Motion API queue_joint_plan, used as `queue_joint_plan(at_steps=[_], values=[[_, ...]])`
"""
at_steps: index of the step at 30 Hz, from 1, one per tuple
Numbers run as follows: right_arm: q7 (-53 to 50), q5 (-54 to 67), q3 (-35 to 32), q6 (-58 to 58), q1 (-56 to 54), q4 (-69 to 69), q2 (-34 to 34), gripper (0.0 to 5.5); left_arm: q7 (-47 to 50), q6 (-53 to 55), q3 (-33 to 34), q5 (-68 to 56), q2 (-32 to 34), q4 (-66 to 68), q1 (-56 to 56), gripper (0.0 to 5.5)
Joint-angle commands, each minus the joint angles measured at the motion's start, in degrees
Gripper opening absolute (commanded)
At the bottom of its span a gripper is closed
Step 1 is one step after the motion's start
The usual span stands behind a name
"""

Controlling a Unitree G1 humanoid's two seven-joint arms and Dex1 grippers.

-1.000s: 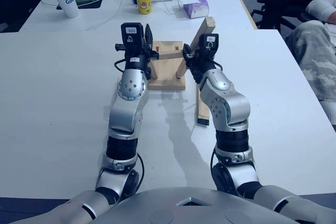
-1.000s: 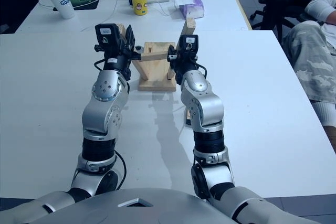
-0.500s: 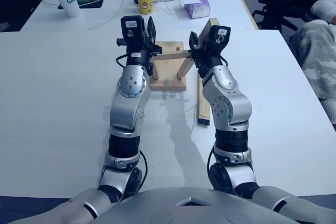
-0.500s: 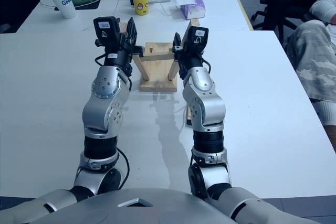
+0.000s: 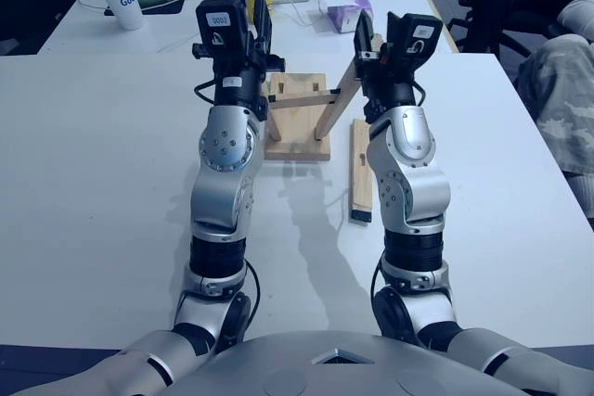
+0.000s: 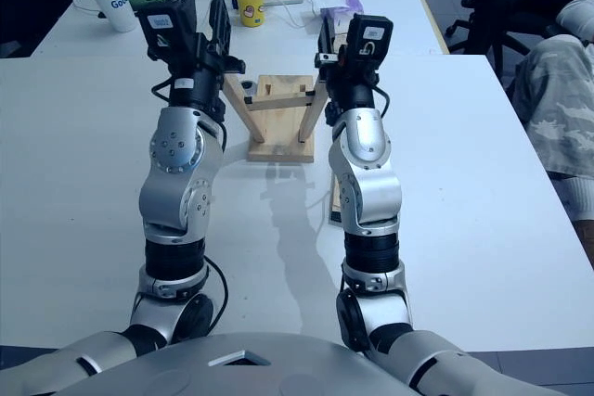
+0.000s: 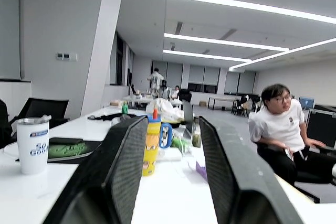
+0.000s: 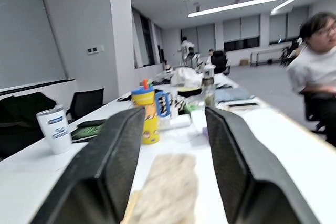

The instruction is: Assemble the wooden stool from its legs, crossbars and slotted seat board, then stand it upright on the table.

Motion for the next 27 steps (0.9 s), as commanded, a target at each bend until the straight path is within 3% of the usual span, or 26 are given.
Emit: queue_joint_plan(at_steps=[1, 7, 11, 14, 20, 27], values=[[-0.24, -2.17, 0.35, -3.28, -2.36, -1.1, -1.24, 2.07, -0.14, -3.37, 1.61, -0.76, 0.05, -1.41, -1.46, 1.77], [-4.99, -3.86, -7.68, -5.03, -5.6, 3.4, -5.05, 2.07, 3.47, -6.88, 12.39, -2.37, 3.26, -2.22, -2.76, 1.77], [-8.84, -1.8, -15.09, -1.89, -5.86, 9.21, -6.69, 1.48, 5.17, -4.87, 19.15, -3.71, 6.22, 0.46, -0.82, 1.54], [-8.88, -0.66, -16.8, 1.68, -3.08, 12.89, -6.77, 0.98, 3.29, -0.75, 18.23, -4.0, 6.81, 3.81, 3.35, 1.06], [-5.13, 0.6, -12.89, 3.79, 1.66, 12.55, -4.75, 0.04, 0.15, 0.85, 12.89, -3.57, 5.8, 7.22, 8.87, 0.15], [-3.95, 6.3, -14.76, 9.12, 1.71, 13.2, -2.82, 0.0, -1.15, 4.07, 12.42, -4.51, 6.98, 7.63, 8.53, 0.01]])
